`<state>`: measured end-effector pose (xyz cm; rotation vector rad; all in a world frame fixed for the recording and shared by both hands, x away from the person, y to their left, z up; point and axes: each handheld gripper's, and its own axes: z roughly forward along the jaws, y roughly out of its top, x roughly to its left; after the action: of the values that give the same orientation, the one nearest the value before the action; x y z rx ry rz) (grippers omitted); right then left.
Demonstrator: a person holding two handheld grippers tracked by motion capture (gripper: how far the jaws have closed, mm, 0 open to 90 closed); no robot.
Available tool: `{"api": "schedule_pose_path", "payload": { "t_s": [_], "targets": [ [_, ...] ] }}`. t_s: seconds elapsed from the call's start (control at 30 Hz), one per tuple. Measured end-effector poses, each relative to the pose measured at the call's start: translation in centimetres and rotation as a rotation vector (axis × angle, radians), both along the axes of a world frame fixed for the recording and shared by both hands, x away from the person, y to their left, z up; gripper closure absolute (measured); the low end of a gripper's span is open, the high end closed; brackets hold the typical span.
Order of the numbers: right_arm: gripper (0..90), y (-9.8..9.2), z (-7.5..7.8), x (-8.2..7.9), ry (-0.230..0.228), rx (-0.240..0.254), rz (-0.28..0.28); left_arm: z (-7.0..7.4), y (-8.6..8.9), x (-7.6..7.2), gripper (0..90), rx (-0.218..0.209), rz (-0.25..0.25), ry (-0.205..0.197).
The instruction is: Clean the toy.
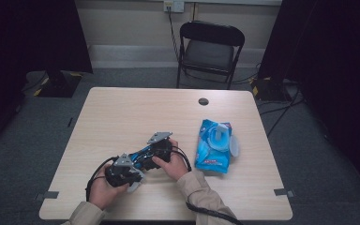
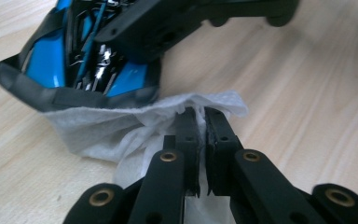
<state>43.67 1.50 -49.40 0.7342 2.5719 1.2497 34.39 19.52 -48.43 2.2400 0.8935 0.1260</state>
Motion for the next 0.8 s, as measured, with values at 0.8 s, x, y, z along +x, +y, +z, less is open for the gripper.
{"api": "schedule_pose_path", "payload": {
  "t_s": [0.8],
  "targets": [
    [3.7,0.0,0.0,0.0,0.000,0.003,-0.002,6.8,4.2,1.4,85.4,-0.143,0.092,-0.109]
  ]
}}
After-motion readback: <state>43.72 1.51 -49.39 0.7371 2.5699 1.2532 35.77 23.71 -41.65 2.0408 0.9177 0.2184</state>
